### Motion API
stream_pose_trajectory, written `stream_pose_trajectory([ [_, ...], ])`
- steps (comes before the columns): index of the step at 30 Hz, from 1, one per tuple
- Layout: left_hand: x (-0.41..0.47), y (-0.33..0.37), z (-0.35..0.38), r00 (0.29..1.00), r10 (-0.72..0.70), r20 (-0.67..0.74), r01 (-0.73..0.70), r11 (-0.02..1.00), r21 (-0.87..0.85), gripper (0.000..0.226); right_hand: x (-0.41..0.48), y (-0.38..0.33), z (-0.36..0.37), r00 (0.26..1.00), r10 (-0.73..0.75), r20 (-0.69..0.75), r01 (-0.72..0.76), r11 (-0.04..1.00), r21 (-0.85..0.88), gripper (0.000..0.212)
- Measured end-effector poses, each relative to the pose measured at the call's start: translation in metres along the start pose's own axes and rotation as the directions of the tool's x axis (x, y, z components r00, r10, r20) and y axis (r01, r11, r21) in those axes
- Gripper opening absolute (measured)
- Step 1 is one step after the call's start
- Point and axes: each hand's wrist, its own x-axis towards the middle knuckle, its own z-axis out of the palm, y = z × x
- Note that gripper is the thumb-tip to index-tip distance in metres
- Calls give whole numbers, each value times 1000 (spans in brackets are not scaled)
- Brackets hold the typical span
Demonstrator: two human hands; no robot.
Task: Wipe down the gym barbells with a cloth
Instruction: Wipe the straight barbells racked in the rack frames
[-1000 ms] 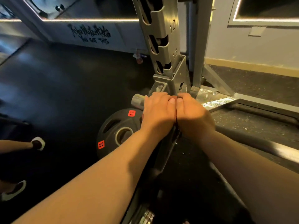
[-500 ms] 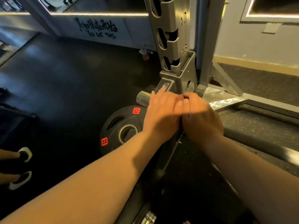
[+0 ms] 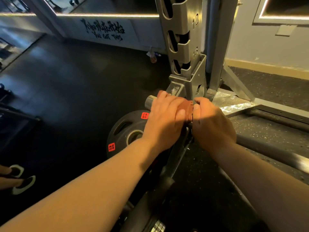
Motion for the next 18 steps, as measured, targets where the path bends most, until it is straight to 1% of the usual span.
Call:
stream_pose_trajectory([
  [1,-1,-8,1,1000,-2,9,3,999,-36,39,2,1,2,999,41,-2,-41,999,32,32],
  [2,-2,-15,-2,999,-31,37,32,999,-29,40,3,0,2,996,87,3,-87,994,71,32],
  [4,-2,-32,0,978,-195,71,192,980,49,49,2,-2,1,991,132,12,-132,986,101,35],
  [5,0,-37,-1,944,-317,89,317,948,8,55,2,-3,0,990,140,20,-142,984,108,35],
  [6,7,-35,-5,910,-407,80,410,912,-25,55,1,-5,-3,990,139,27,-141,983,120,36],
  [8,22,-23,-4,839,-537,82,540,842,-4,41,0,-6,-5,995,94,32,-96,993,66,35],
  [9,25,-13,-3,870,-489,64,479,869,127,36,1,-5,-5,997,69,39,-71,997,41,35],
  [10,25,0,-2,915,-400,53,384,902,196,33,4,-2,-4,996,65,57,-66,998,9,36],
  [11,22,10,2,969,-246,28,232,942,240,32,8,1,-4,992,94,90,-97,995,30,39],
  [12,17,18,5,991,-130,8,126,972,197,30,10,0,-7,983,130,131,-140,988,70,42],
  [13,12,20,9,999,-53,5,52,993,109,29,14,2,-8,974,162,159,-181,977,110,41],
  [14,10,22,7,1000,-10,5,9,999,42,30,17,3,-11,964,190,187,-217,966,141,36],
  [15,9,21,0,1000,-20,19,20,999,-25,32,19,2,-13,959,199,200,-230,962,147,30],
  [16,9,17,-8,998,-59,25,61,995,-74,37,20,0,-17,956,195,217,-225,967,122,26],
  [17,10,9,-13,993,-113,29,115,990,-84,43,22,-1,-19,960,190,208,-213,972,97,25],
  [18,12,-3,-15,978,-204,40,206,975,-81,49,24,-1,-20,953,218,211,-244,964,106,25],
])
